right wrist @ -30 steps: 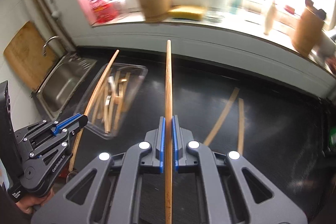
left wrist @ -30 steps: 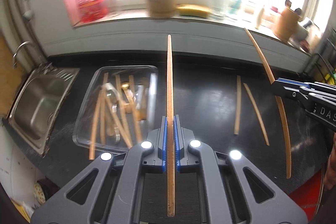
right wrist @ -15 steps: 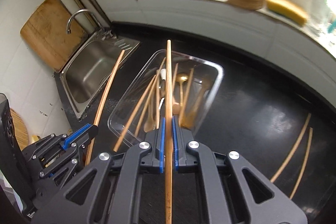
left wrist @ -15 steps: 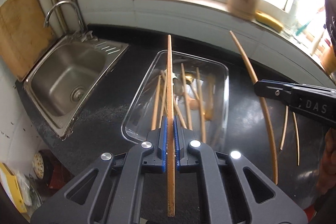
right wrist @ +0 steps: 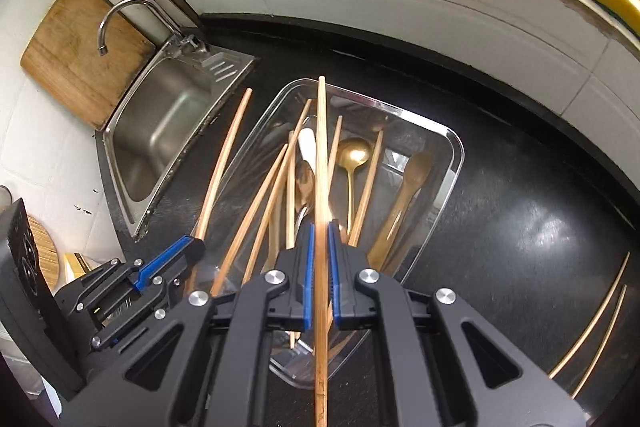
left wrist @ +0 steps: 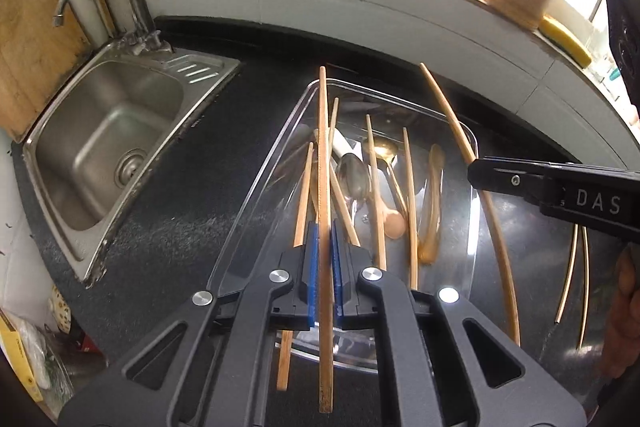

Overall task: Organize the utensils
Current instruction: 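Open both tools to drop the chopsticks into the clear tray, then move both tools back toward the last two bamboo chopsticks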

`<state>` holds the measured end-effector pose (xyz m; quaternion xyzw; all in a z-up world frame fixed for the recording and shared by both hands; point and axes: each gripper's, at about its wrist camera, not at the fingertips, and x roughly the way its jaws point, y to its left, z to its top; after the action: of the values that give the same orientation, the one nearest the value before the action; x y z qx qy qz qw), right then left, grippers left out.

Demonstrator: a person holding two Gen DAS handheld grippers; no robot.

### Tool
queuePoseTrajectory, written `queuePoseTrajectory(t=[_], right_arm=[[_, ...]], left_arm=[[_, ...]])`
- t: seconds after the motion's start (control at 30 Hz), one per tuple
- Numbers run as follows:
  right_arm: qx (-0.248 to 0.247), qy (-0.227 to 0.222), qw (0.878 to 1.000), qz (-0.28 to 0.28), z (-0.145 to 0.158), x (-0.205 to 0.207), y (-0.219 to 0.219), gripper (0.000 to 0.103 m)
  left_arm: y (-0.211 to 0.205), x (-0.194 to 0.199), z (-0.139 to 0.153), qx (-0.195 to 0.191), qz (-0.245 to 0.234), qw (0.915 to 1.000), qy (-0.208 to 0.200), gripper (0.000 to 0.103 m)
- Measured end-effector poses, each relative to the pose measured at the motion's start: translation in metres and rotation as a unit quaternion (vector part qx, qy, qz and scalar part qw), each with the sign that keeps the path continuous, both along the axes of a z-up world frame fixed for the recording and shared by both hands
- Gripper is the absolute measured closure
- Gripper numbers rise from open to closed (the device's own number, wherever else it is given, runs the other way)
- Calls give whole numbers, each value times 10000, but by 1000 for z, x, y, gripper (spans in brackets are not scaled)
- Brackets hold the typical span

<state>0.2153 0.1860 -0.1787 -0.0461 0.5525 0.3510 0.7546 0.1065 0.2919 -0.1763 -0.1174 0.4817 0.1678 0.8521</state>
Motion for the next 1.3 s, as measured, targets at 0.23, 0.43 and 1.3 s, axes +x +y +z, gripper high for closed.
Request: queuePoseTrajectory(t=[0.23, 0.43, 1.3], right_arm=[[0, 158, 9999, 63, -15, 16, 18, 95], [268, 233, 9993, -103, -2, 35, 8, 29], [-233, -1500, 9655, -2117, 90, -91, -259, 8]], left_arm=[[12, 19, -21, -279, 53, 9993, 238, 97], [19, 22, -19, -288, 138, 9992, 246, 11], [-138, -21, 75, 55, -1691, 9823, -807, 5]])
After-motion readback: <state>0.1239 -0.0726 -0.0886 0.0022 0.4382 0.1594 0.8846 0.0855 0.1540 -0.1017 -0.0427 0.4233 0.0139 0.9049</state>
